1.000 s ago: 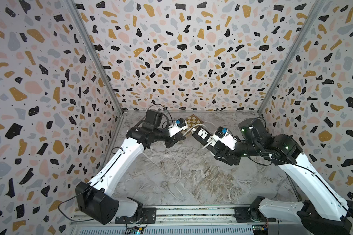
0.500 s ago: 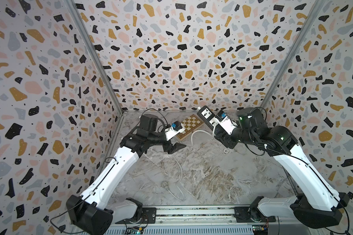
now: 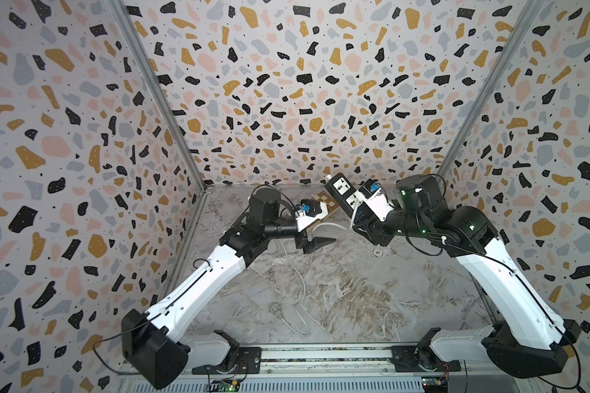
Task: Unwrap the cord wrapped around the power strip
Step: Unwrap the power cord from the power strip.
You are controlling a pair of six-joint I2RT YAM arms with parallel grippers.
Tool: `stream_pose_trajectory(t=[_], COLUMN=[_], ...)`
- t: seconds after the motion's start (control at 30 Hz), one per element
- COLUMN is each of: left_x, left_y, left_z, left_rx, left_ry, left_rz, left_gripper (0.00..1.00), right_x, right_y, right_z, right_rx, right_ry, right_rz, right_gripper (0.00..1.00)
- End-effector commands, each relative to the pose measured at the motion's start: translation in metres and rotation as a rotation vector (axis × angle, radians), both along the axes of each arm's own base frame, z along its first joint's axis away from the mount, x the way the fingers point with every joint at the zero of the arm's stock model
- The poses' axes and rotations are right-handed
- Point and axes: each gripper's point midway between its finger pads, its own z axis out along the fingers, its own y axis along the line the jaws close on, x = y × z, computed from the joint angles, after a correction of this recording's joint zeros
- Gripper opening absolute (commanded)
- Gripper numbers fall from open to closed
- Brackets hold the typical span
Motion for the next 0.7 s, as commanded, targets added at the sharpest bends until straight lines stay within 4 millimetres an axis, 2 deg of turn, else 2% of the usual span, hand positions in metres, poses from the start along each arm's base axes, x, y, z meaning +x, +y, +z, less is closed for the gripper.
stream_pose_trajectory(t=[0.0,0.07,0.13,0.27,0.37,0.47,0.5,0.57,0.67], left_x=[-0.001,0.003,0.004,0.009,0.011,0.006,0.002,-0.008,-0.026], left_y=[-0.009,-0.008,-0.007,-0.006,-0.003,0.003,0.006,0.012,0.021], left_z=[0.002,-0.021,-0.030,-0.040,-0.043,-0.038,-0.034,-0.021,0.004], left_rx=[0.010,0.075,0.101,0.133,0.160,0.177,0.176,0.163,0.119], left_ry=[-0.076,-0.062,-0.056,-0.068,-0.091,-0.115,-0.121,-0.135,-0.151], left_rz=[-0.062,-0.062,-0.060,-0.045,-0.023,-0.016,-0.017,-0.020,-0.017], left_gripper=[0.91,0.91,0.87,0.61,0.35,0.06,0.00,0.00,0.00], right_x=[-0.012,-0.012,-0.013,-0.014,-0.012,-0.006,-0.002,0.004,0.008], right_y=[0.002,0.002,0.002,0.000,-0.005,-0.017,-0.022,-0.033,-0.044], right_z=[0.043,0.045,0.045,0.044,0.044,0.043,0.041,0.033,0.005], right_rx=[0.142,0.159,0.171,0.176,0.168,0.139,0.120,0.072,-0.021], right_ry=[-0.069,-0.072,-0.069,-0.064,-0.075,-0.106,-0.113,-0.111,-0.072], right_rz=[0.024,0.016,0.014,0.005,-0.021,-0.082,-0.112,-0.165,-0.199], right_gripper=[0.00,0.00,0.00,0.00,0.00,0.00,0.00,0.00,0.00])
